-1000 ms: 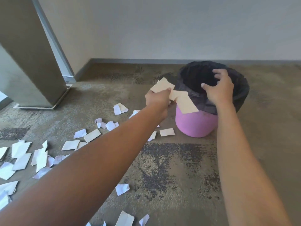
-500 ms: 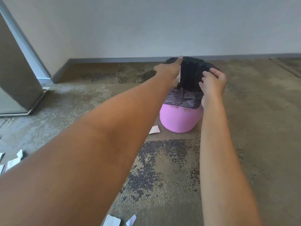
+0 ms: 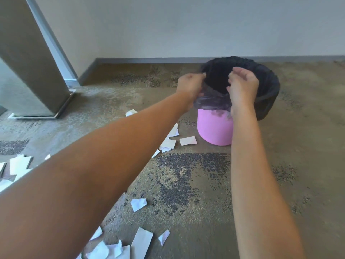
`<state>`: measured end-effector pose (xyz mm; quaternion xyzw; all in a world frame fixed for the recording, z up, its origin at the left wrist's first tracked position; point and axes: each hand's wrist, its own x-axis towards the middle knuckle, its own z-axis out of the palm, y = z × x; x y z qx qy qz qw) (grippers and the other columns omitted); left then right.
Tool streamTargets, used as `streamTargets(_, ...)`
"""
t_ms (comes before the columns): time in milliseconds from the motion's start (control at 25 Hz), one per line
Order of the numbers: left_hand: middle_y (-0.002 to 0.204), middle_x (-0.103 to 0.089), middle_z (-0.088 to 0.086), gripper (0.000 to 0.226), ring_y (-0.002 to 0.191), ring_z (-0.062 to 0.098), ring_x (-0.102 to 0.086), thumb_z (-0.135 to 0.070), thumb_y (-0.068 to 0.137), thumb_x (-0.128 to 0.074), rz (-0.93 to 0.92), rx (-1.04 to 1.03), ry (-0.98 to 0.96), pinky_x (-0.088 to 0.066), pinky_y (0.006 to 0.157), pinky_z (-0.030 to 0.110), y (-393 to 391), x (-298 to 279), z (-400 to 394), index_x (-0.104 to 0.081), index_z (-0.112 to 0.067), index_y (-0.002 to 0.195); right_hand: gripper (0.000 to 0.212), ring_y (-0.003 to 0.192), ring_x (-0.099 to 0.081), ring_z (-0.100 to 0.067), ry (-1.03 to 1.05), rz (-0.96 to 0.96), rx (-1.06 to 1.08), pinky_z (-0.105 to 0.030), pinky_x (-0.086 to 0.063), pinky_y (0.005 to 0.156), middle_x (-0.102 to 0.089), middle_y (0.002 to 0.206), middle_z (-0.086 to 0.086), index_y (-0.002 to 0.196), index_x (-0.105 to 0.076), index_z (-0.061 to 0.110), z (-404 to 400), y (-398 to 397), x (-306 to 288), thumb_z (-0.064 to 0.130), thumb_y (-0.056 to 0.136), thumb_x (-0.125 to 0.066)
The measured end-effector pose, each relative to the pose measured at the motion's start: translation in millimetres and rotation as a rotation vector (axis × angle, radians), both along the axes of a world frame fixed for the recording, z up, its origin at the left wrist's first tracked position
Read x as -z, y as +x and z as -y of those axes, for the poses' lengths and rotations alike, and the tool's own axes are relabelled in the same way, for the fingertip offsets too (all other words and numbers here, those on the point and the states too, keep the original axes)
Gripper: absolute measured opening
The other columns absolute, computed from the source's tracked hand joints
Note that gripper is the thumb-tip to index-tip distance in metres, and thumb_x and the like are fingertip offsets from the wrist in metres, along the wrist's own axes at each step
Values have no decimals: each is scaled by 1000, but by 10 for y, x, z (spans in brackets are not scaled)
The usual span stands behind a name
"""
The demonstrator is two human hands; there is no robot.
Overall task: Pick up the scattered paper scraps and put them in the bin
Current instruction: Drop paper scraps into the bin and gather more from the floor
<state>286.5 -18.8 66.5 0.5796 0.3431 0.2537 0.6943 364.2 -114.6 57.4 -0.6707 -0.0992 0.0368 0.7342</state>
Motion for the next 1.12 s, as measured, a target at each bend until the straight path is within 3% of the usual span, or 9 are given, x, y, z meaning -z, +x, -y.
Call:
streamTargets(120,94,-62,8,3,78,17,-57,-13,91,-62,-207,72,153,-54,63,30,-492,383,-38,-63,-12,93,19,97,-64,-3,-88,168,-71,-20,-52,89,-68,100,9,100,-68,20,-140,-309,74,8,90,-58)
streamTargets(280,95,-62,5,12,80,18,-55,-16,89,-65,-500,231,228,-48,61,27,-1227,931,-21,-62,-13,100,14,94,-62,-7,-252,275,-258,-12,-45,77,-69,97,8,94,-69,22,-392,-677,297,12,90,-59)
streamTargets(360,99,-63,7,21,82,20,-57,-21,88,-66,-650,322,266,-49,69,29,-1609,1163,6,-62,-12,106,13,93,-60,-6,-347,317,-368,-8,-41,73,-69,100,5,95,-70,20,-529,-887,456,14,90,-60)
streamTargets(440,118,-60,11,33,103,24,-58,-24,89,-66,-823,422,406,-48,90,35,-1989,1424,31,-60,-11,119,14,89,-57,-5,-422,327,-486,1,-37,65,-69,101,4,98,-70,18,-655,-1103,584,12,90,-59)
streamTargets(560,141,-40,8,53,131,32,-38,-33,88,-65,-1052,571,568,-37,107,51,-2537,1882,159,-48,-22,137,17,87,-57,-5,-500,316,-643,-4,-38,62,-67,101,5,96,-68,21,-859,-1392,644,12,90,-56)
streamTargets(720,160,-8,-2,63,148,34,0,-21,92,-55,-1085,663,595,-17,113,67,-3000,2334,448,-30,-44,145,11,85,-58,-9,-553,357,-852,-17,-44,69,-63,91,13,94,-65,24,-1082,-1754,641,17,90,-58)
streamTargets(800,159,-7,-4,65,147,35,-1,-15,94,-50,-1128,645,707,-24,109,68,-3076,2424,588,-28,-45,146,11,88,-60,-12,-589,418,-963,-22,-47,75,-66,98,5,97,-66,21,-1116,-1904,685,16,90,-58)
streamTargets(920,139,-38,1,44,131,25,-34,-23,95,-55,-1017,493,932,-43,104,46,-3174,2458,693,-49,-34,138,17,90,-59,-15,-806,628,-1163,-24,-46,72,-64,102,0,106,-66,14,-1044,-2099,865,14,92,-57)
streamTargets(1120,99,-60,5,11,82,21,-61,-6,86,-64,-814,394,792,-52,77,35,-3359,2455,609,-71,-11,94,16,97,-63,-22,-1255,904,-1477,-37,-53,83,-64,113,-3,106,-66,20,-868,-2398,1377,20,91,-62)
